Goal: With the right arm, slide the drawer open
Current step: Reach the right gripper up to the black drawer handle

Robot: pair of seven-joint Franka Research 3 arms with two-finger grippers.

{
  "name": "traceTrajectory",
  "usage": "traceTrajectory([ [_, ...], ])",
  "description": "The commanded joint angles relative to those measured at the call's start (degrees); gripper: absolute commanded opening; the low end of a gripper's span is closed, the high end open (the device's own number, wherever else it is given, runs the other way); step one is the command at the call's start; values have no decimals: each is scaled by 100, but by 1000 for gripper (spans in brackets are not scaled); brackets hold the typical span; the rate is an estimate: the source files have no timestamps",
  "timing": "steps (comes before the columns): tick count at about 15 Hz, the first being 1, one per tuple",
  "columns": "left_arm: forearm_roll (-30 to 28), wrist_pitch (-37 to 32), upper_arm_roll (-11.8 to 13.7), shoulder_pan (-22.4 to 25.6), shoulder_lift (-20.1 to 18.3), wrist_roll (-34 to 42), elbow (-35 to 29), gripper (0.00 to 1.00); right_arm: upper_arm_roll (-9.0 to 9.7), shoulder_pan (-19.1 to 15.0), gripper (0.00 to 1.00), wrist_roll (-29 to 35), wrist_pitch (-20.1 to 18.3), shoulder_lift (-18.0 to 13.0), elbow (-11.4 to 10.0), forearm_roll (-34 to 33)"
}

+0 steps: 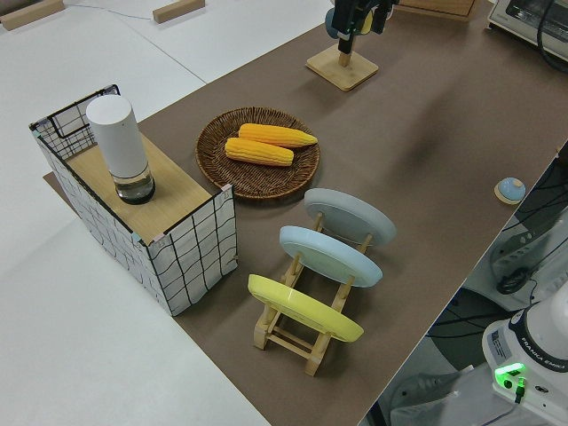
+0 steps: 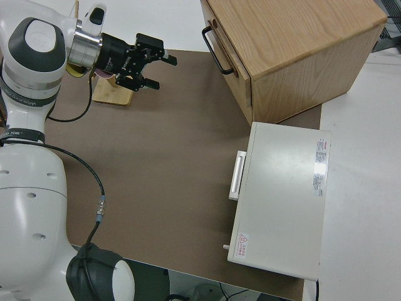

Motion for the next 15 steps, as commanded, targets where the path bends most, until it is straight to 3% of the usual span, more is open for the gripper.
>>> traceTrajectory([
  [1, 98, -113, -40, 31, 74, 56, 149, 993, 142, 49, 985, -11, 335, 31, -419, -944],
  [4, 98, -113, -40, 31, 65, 56, 140, 993, 143, 190, 985, 279, 573, 189, -648, -1691],
  [8, 98, -113, -40, 31, 65, 56, 149, 993, 134, 138, 985, 560, 1046, 287, -955, -2351],
  [10, 98, -113, -40, 31, 65, 56, 140, 993, 81, 84, 985, 745, 1346, 391, -1008, -2711],
  [15, 98, -113, -40, 31, 65, 56, 140, 993, -16, 32, 983, 1649, 1408, 822, -1017, -3407],
])
